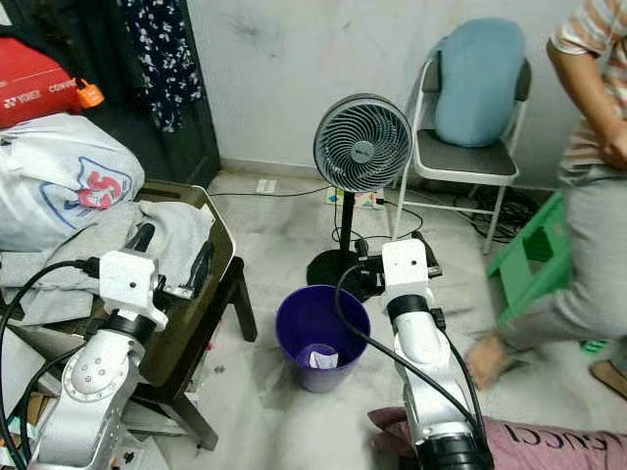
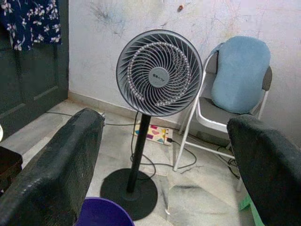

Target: Clean up the room

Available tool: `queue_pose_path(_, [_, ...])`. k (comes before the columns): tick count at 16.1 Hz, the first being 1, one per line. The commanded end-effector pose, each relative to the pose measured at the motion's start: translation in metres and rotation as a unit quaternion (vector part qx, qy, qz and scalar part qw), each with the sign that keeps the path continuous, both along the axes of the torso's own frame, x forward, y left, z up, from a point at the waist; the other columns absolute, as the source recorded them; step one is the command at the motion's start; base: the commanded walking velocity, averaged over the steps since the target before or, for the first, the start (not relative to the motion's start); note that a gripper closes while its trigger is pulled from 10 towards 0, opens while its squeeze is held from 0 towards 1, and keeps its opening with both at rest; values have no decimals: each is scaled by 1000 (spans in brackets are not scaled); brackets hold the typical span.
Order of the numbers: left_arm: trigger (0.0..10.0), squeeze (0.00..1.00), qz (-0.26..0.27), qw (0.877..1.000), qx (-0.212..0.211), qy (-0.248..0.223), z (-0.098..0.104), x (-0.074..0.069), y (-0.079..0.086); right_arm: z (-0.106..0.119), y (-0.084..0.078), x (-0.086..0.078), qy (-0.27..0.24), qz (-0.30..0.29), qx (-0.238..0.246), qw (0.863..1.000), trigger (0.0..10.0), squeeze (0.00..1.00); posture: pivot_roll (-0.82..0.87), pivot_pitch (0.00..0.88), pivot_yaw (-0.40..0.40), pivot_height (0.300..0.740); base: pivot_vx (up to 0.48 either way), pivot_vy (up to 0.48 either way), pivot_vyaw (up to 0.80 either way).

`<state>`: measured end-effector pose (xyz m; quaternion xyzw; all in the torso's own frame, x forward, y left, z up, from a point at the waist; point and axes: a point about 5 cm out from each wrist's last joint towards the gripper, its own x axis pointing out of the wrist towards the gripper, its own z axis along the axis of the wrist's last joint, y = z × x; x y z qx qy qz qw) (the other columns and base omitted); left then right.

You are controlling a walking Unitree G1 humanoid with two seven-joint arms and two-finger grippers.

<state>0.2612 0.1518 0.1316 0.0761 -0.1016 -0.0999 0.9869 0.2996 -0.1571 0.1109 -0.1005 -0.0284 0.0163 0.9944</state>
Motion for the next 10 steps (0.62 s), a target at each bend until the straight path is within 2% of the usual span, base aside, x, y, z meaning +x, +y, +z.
queue_pose_path(1, [10000, 0, -17, 1000, -1, -3, 4, -4, -3, 3, 0, -2, -1, -2, 8, 1000, 10000, 0, -71, 0, 7, 740, 0, 0, 0])
queue_pose_path(4, [10000, 0, -33, 999, -14, 3, 2, -10, -9, 1, -1, -3, 8, 3, 16, 1000, 10000, 0, -80, 0, 2, 740, 0, 0, 0])
queue_pose_path(6, [10000, 0, -37, 999, -23, 8, 2, -14, -12, 3, -2, -3, 8, 3, 16, 1000, 10000, 0, -82, 0, 1, 740, 0, 0, -456])
queue_pose_path(10, [10000, 0, -46, 998, -28, 20, -1, -22, -16, 3, 2, -6, 14, 6, 14, 1000, 10000, 0, -84, 10, -11, 740, 278, 0, 0])
